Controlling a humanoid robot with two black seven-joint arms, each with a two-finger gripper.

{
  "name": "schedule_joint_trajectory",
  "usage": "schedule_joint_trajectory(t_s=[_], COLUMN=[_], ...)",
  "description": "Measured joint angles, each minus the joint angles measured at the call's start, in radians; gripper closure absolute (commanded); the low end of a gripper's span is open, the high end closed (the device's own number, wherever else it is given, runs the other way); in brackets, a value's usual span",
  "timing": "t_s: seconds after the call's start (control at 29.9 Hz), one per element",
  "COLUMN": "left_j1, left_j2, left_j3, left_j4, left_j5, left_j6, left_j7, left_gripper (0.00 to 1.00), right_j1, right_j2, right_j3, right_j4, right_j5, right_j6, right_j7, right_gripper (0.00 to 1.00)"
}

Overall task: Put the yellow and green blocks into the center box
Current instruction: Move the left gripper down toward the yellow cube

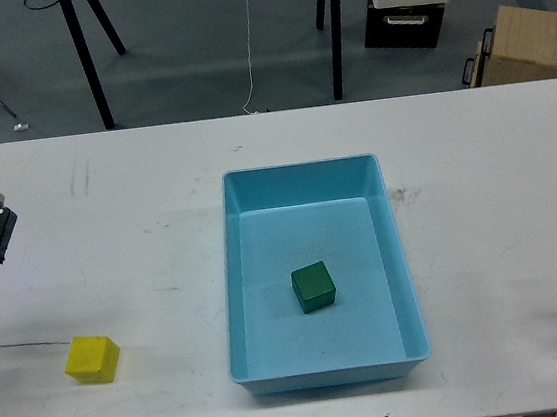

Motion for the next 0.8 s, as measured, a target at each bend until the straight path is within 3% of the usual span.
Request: schedule_joint_trajectory(t_s=[0.17,0.43,0.6,0.8], left_j1=[-0.130,-0.385,-0.660,-1.058], left_j2=[0.197,0.638,0.788,0.805], left_j3=[0.029,0.382,0.726,1.251], left_j4=[0.016,0.005,-0.078,-0.116], left_j5=[0.010,0.168,0.331,0.539], left_j6=[0.000,0.000,0.000,0.000], left_j7=[0.022,0.025,0.025,0.025], left_gripper=[0.00,0.00,0.00,0.00], right_j1=[-0.003,0.013,0.032,0.041], right_j2=[0.005,0.034,0.051,0.053], right_j3=[0.001,0.004,-0.013,-0.017], right_j4=[0.003,0.013,0.018,0.017], right_j5=[-0.014,-0.015,-0.039,-0.074], right_j6=[0.000,0.000,0.000,0.000], right_j7=[0.000,0.000,-0.001,-0.001], right_gripper=[0.00,0.00,0.00,0.00])
